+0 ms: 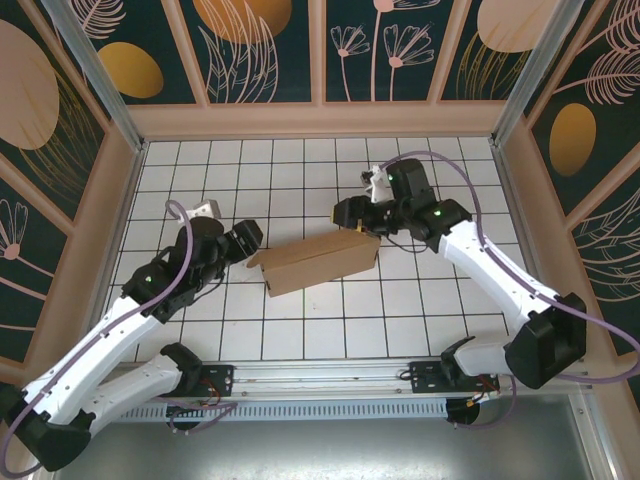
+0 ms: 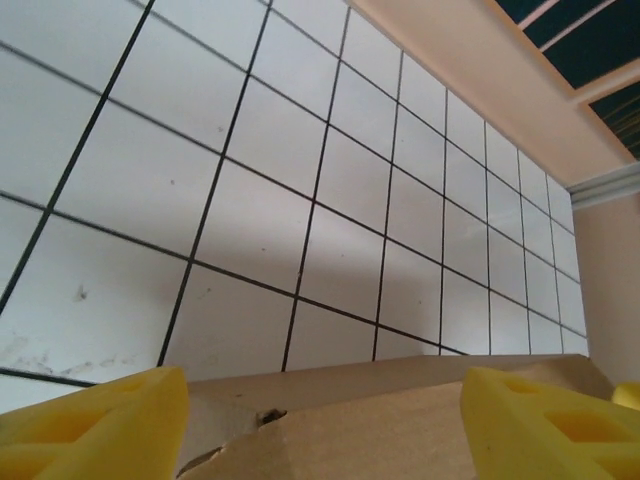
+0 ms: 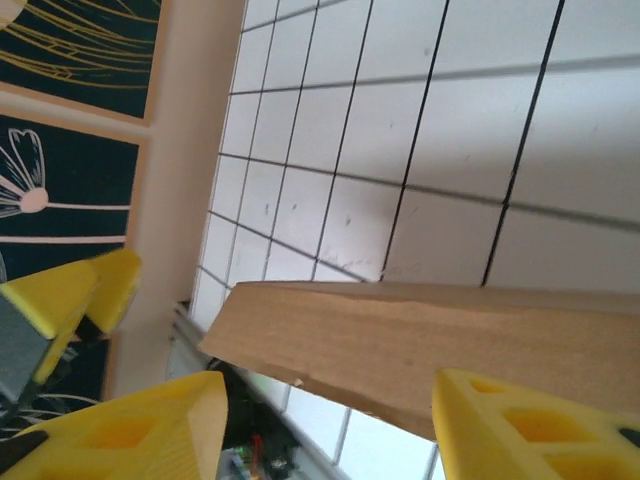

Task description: Fold the paper box

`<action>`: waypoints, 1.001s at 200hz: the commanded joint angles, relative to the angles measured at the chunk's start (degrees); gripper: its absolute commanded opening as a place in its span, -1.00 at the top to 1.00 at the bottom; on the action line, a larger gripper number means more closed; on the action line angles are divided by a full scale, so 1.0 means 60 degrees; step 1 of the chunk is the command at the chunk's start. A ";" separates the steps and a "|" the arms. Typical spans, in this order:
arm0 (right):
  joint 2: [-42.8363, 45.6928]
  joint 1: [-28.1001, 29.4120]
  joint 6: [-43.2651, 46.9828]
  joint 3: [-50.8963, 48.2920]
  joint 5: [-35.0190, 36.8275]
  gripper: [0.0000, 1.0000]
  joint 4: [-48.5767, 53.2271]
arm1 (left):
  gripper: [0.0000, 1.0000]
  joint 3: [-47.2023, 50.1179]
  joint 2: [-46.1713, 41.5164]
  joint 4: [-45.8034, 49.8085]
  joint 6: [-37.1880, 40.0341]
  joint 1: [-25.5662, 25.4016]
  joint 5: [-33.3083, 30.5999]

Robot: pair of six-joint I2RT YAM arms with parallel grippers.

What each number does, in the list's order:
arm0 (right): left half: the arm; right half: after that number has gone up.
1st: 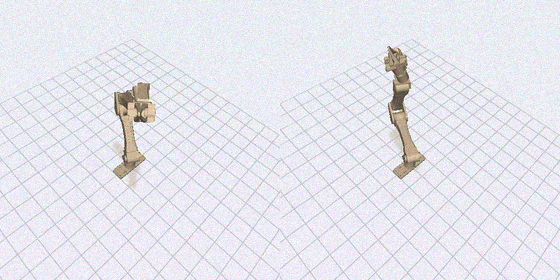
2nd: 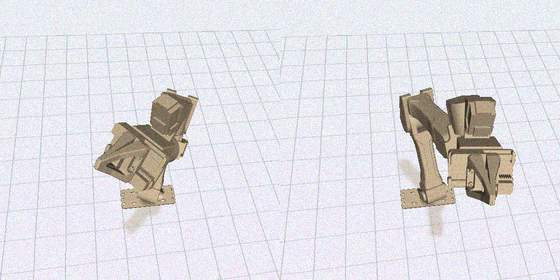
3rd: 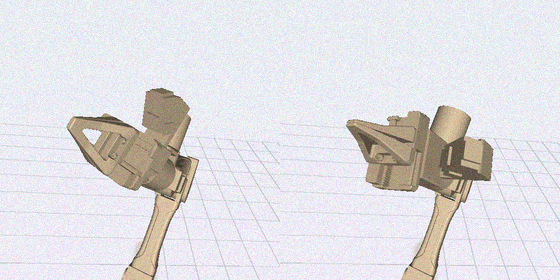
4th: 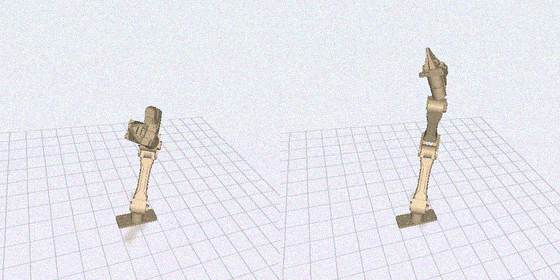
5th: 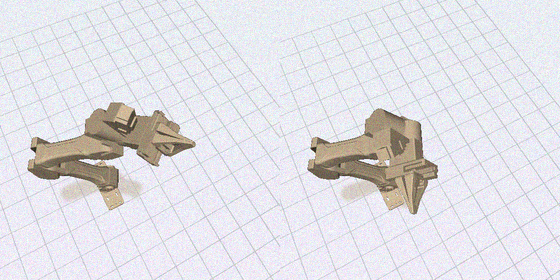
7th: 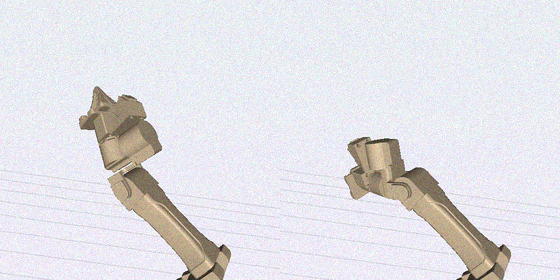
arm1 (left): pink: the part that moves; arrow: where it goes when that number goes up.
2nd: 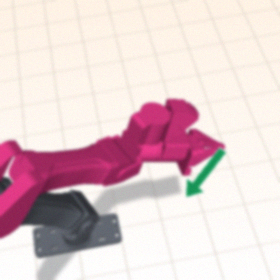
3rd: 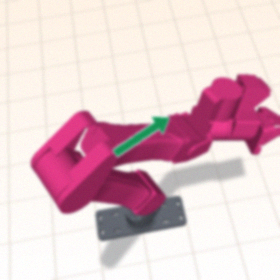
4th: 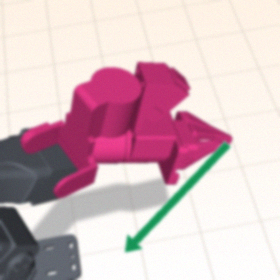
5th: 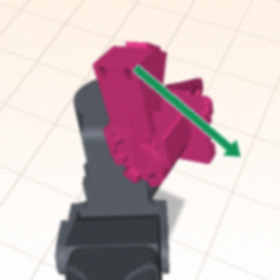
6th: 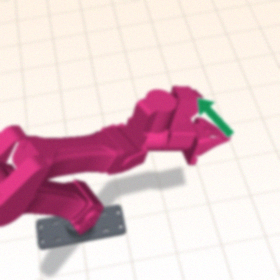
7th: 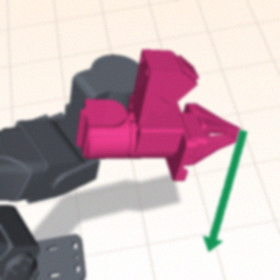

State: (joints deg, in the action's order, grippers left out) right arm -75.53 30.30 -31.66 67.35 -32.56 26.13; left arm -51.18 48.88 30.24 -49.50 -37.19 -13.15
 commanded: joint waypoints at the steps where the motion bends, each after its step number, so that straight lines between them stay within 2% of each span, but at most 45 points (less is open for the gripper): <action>1: 0.0254 -0.0497 0.1966 0.0848 0.0432 -0.05 0.0824 | -0.46 -0.0535 -0.0293 -0.0085 0.3333 -0.0056 -0.0080; 11: 0.0360 -0.0534 0.2866 0.1112 0.1312 -0.03 0.1128 | -0.41 -0.0522 -0.0496 -0.0078 0.4480 -0.0046 0.0097; 27: 0.0817 -0.0421 0.4824 0.0867 0.2559 0.00 0.0870 | -0.32 -0.0458 -0.0693 0.0052 0.5450 -0.0047 0.0175; 46: 0.2173 0.0059 0.8025 -0.0610 0.3061 -0.04 -0.0761 | -0.21 -0.0395 -0.0728 0.0345 0.6423 -0.0068 0.0526; 56: 0.2805 0.0058 0.9152 -0.1418 0.3327 -0.06 -0.1787 | -0.19 -0.0308 -0.0773 0.0489 0.7093 -0.0069 0.0825; 68: 0.3195 -0.0214 1.0577 -0.1994 0.2983 -0.05 -0.2408 | -0.20 -0.0064 -0.0999 0.0601 0.8219 -0.0052 0.1525; 78: 0.3375 -0.0556 1.1717 -0.2360 0.2341 -0.05 -0.2651 | -0.26 0.0072 -0.1284 0.0464 0.8360 -0.0048 0.1750; 91: 0.3485 -0.0957 1.3069 -0.2804 0.1857 -0.06 -0.2933 | -0.28 0.0100 -0.1630 0.0280 0.9055 -0.0049 0.2701; 103: 0.3468 -0.1410 1.3925 -0.3067 0.1404 -0.07 -0.3079 | -0.24 0.0008 -0.1670 0.0315 0.9216 -0.0056 0.2640; 132: 0.3196 -0.2070 1.4695 -0.3131 0.0463 -0.09 -0.2926 | 0.00 -0.1297 -0.0437 0.2204 1.0285 -0.0071 0.2897; 143: 0.2994 -0.2106 1.4571 -0.2965 0.0163 -0.09 -0.2787 | -0.06 -0.1661 -0.0119 0.2797 1.0240 -0.0088 0.2793; 167: 0.2727 -0.1926 1.4216 -0.2858 -0.0405 -0.10 -0.2549 | -0.18 -0.1484 0.0109 0.3510 1.0488 -0.0619 0.1437; 200: 0.2298 -0.0837 1.4717 -0.2948 0.0635 -0.37 -0.1983 | -0.24 -0.0922 -0.0048 0.2746 1.0141 -0.0648 0.0715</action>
State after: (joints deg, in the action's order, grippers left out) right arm -60.20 21.50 53.87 48.69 -29.95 12.14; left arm -58.19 49.80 46.72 10.92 -40.95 -3.95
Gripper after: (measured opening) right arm 0.664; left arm 0.615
